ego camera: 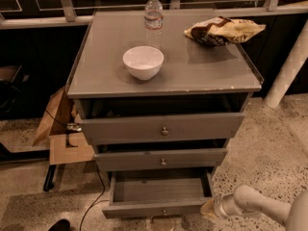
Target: Close bottom drawer
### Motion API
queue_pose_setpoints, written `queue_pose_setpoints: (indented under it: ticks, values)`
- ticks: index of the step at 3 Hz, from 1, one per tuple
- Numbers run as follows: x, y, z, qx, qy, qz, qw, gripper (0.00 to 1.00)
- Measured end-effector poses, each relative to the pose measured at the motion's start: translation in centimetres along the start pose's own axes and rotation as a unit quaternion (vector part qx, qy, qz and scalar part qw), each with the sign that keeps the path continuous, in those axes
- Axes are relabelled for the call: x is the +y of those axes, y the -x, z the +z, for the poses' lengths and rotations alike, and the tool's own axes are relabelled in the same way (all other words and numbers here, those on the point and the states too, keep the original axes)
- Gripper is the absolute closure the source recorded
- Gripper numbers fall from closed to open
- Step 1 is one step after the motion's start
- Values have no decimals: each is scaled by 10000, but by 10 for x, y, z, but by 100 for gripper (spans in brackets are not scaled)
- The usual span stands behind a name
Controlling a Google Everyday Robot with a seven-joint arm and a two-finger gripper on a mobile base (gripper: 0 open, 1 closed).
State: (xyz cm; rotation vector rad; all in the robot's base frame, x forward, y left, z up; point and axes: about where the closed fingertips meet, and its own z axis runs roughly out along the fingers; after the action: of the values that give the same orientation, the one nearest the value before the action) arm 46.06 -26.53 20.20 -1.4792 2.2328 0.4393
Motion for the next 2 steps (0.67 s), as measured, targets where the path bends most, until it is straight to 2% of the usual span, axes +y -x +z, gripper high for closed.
queue_pose_setpoints:
  ticks: [1, 2]
  values:
    - [-3, -19, 26, 5, 255, 200, 9995, 100]
    - [-4, -19, 26, 4, 243, 198, 9995, 100]
